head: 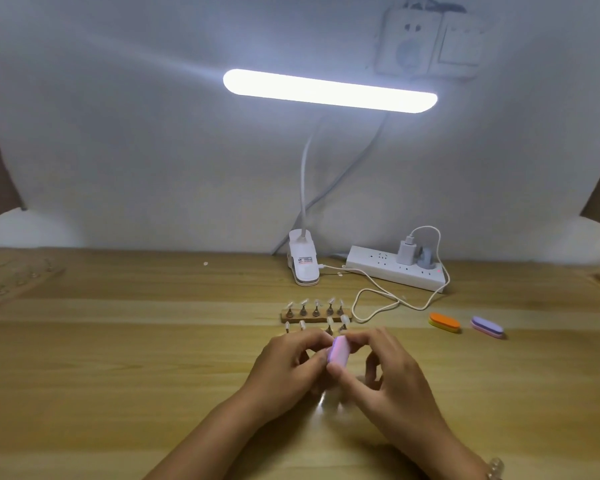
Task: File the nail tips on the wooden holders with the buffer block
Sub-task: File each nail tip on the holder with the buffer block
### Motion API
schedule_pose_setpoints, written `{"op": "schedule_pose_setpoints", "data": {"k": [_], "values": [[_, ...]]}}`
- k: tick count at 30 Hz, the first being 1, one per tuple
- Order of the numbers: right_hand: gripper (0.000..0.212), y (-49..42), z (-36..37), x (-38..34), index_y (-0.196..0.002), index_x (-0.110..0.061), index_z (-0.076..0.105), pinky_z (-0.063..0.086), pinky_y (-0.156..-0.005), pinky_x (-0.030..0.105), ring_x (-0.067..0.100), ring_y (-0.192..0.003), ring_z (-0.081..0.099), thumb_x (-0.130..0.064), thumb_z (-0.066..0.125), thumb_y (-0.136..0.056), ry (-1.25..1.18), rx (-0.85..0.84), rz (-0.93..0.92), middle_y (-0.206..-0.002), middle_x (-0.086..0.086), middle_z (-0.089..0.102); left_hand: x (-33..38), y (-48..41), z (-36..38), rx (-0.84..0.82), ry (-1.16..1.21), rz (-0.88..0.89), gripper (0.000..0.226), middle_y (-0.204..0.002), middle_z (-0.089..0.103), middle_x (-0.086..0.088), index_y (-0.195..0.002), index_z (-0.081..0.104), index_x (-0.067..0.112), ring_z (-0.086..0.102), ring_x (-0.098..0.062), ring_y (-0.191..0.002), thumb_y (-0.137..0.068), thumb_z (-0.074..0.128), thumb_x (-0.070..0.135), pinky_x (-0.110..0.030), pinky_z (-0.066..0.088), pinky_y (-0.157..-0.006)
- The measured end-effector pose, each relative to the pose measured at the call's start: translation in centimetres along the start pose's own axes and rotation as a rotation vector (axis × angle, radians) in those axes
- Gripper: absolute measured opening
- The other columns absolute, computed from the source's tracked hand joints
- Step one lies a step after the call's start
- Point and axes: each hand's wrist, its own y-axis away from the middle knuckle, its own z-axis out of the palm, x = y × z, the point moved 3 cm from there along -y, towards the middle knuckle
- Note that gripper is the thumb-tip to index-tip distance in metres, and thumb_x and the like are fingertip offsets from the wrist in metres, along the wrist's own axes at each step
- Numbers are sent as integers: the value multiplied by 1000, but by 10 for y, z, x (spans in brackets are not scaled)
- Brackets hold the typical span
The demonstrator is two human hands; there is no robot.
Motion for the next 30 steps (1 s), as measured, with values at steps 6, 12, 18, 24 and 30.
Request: {"op": "schedule_pose_setpoints", "data": {"k": [6, 12, 18, 24, 30], "values": [[34, 1, -2, 0, -97, -35, 60, 47, -60, 24, 12, -66, 54, -60, 67, -75, 82, 16, -34, -97, -20, 58, 1, 1, 0, -22, -7, -9, 18, -87, 71, 8, -98, 72, 25, 64, -17, -65, -93, 55, 26, -45, 54, -64], [30, -1, -4, 5, -93, -34, 58, 43, -60, 20, 4, -68, 53, -46, 78, -74, 121, 56, 9, -93, -20, 55, 0, 0, 0, -10, -35, 8, 18, -79, 66, 15, -91, 71, 28, 57, -6, -61, -97, 58, 17, -44, 51, -62], [30, -3, -6, 7, -97, -35, 60, 45, -60, 24, 8, -65, 53, -39, 80, -75, 59, 46, 38, -95, -17, 56, 1, 0, -1, 7, -31, -1, 17, -77, 67, 16, -94, 73, 24, 55, -2, -56, -98, 59, 15, -31, 46, -59], [30, 0, -1, 2, -96, -36, 61, 49, -61, 27, 9, -62, 53, -45, 78, -73, 37, -24, -11, -97, -18, 58, 1, 0, -1, 0, -32, -10, 17, -80, 68, 12, -95, 73, 23, 56, -9, -58, -98, 58, 14, -35, 47, -59], [32, 1, -1, 3, -101, -36, 62, 48, -58, 25, 7, -64, 53, -51, 74, -75, 67, -21, -31, -93, -18, 58, 1, 0, -1, -11, -27, -1, 17, -83, 70, 11, -97, 73, 24, 57, -8, -62, -98, 58, 15, -34, 48, -59]]}}
